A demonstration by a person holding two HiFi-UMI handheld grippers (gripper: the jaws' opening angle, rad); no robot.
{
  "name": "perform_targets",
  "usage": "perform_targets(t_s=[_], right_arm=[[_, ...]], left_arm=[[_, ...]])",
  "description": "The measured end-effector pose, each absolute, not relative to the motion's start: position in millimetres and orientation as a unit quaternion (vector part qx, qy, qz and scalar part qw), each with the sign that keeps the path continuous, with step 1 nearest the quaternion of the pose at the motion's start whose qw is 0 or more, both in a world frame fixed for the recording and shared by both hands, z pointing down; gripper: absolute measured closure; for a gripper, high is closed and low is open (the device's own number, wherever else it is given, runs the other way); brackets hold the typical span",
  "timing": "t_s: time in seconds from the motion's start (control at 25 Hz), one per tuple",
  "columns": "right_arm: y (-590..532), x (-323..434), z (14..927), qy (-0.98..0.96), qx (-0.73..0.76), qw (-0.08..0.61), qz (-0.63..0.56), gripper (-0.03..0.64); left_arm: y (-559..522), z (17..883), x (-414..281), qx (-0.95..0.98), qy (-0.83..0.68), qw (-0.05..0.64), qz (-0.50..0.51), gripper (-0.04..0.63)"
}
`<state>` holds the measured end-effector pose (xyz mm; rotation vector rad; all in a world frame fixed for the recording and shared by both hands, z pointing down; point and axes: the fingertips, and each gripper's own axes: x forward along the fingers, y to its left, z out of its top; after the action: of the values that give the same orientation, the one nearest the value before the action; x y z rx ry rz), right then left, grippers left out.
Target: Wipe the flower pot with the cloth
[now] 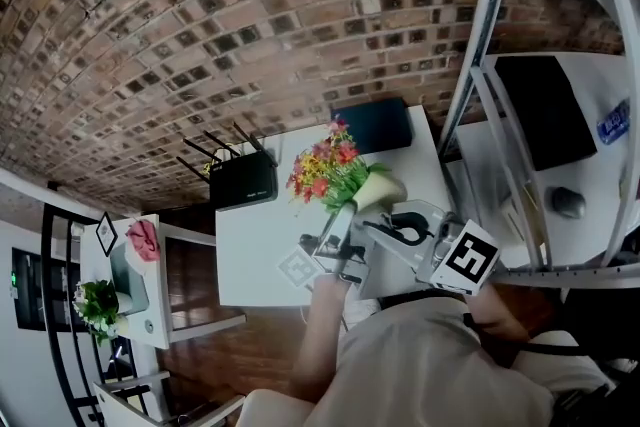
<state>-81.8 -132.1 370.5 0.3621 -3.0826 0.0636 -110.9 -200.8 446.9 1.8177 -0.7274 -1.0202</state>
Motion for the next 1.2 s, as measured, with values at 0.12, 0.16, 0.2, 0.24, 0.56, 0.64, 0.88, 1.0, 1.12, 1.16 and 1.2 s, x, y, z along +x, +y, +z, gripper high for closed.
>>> perform_targets(t_s=[0.12, 0.16, 0.2, 0.24, 0.56, 0.64, 0.88, 1.0, 1.12, 1.16, 1.2], right_arm=[[-166, -59, 372, -0.983, 0.179, 0.002, 0.03, 0.615], [-176, -51, 371, -0.98, 0.195, -0.012, 0.044, 0.615], [-184, -43, 370, -0.975, 0.211, -0.027, 0.059, 0.615], [-192, -34, 369, -0.97, 0.229, -0.04, 0.071, 0.615], [-233, 1, 430, -0.939, 0.31, -0.01, 0.148, 0.615], [-228, -6, 446, -0.939, 0.297, -0.003, 0.171, 0.615], [-186, -46, 467, -0.958, 0.214, 0.039, 0.185, 0.615], [-159, -71, 464, -0.968, 0.151, 0.039, 0.196, 0.615], [-137, -89, 441, -0.977, 0.102, 0.014, 0.188, 0.615], [-131, -92, 430, -0.98, 0.089, 0.005, 0.178, 0.614], [-126, -94, 419, -0.983, 0.078, -0.005, 0.167, 0.615]], left_arm=[[-197, 445, -109, 0.737, -0.279, 0.452, -0.419, 0.112], [-196, 444, -109, 0.736, -0.273, 0.453, -0.423, 0.112], [-195, 443, -109, 0.735, -0.266, 0.456, -0.427, 0.112], [-194, 441, -109, 0.733, -0.258, 0.459, -0.432, 0.112], [-186, 421, -116, 0.691, -0.185, 0.485, -0.504, 0.112], [-187, 414, -117, 0.679, -0.17, 0.487, -0.523, 0.112], [-197, 406, -133, 0.654, -0.177, 0.48, -0.557, 0.112], [-204, 408, -145, 0.649, -0.197, 0.472, -0.564, 0.112], [-209, 413, -153, 0.647, -0.219, 0.465, -0.563, 0.112], [-209, 415, -154, 0.648, -0.226, 0.463, -0.56, 0.112], [-210, 418, -155, 0.651, -0.233, 0.461, -0.556, 0.112]])
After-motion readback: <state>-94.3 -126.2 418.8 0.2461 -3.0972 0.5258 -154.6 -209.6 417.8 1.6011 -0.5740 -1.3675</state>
